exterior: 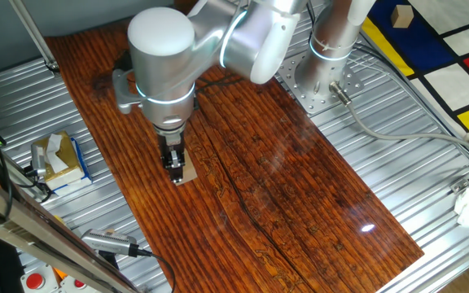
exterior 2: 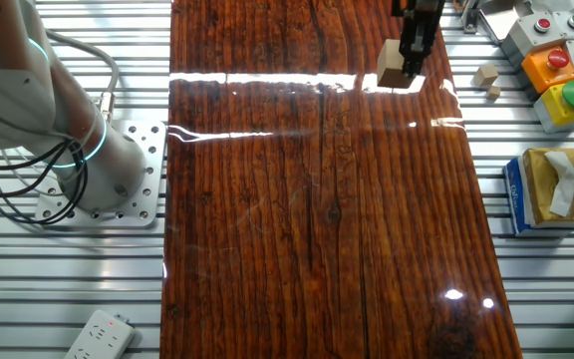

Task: Pick up the small block on the left and move it to the right

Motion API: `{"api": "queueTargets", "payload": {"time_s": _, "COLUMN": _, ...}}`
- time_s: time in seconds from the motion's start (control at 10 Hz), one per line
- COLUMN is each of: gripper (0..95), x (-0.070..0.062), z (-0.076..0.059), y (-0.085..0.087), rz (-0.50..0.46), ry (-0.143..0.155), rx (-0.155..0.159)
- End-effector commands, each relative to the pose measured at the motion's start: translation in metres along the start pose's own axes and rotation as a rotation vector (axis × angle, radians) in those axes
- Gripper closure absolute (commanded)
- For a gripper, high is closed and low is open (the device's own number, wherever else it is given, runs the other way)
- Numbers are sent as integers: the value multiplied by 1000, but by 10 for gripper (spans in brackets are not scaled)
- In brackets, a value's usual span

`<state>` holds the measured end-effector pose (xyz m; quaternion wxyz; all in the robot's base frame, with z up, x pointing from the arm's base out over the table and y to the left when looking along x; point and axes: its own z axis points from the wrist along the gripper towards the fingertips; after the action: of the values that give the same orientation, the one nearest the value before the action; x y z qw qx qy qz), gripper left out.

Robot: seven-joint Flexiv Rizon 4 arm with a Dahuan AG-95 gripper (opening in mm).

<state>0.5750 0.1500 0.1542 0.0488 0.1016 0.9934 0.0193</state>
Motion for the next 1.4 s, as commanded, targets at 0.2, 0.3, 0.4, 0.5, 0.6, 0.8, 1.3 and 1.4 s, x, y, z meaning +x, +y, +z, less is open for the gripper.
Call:
{"api": "queueTargets", "payload": {"time_s": 0.2, "gripper": 950, "x": 1, "z": 0, "y": -1, "rz": 5, "ry": 4, "rx": 7}}
{"api": "queueTargets", "payload": {"time_s": 0.3, "gripper": 950, "x": 1, "z": -1, "y": -1, "rz": -8, "ry": 3, "rx": 3}}
{"api": "queueTargets", "payload": {"time_s": 0.4, "gripper": 950, "x": 1, "z": -1, "y": -1, "rz": -33, "ry": 4, "rx": 3}}
{"api": "queueTargets", "payload": {"time_s": 0.5, "gripper": 950, "x": 1, "z": -2, "y": -1, "rz": -46, "ry": 6, "rx": 3}}
{"api": "queueTargets", "payload": {"time_s": 0.6, "gripper": 950, "x": 1, "z": -2, "y": -1, "rz": -52, "ry": 6, "rx": 4}}
{"api": "queueTargets", "payload": {"time_s": 0.8, "gripper": 950, "x": 1, "z": -2, "y": -1, "rz": -60, "ry": 4, "rx": 3}}
{"api": "queueTargets", "payload": {"time_s": 1.3, "gripper": 950, "x": 1, "z": -2, "y": -1, "rz": -60, "ry": 12, "rx": 27}}
{"api": "queueTargets", "payload": {"time_s": 1.4, "gripper": 950, "x": 1, "z": -2, "y": -1, "rz": -102, "ry": 6, "rx": 25}}
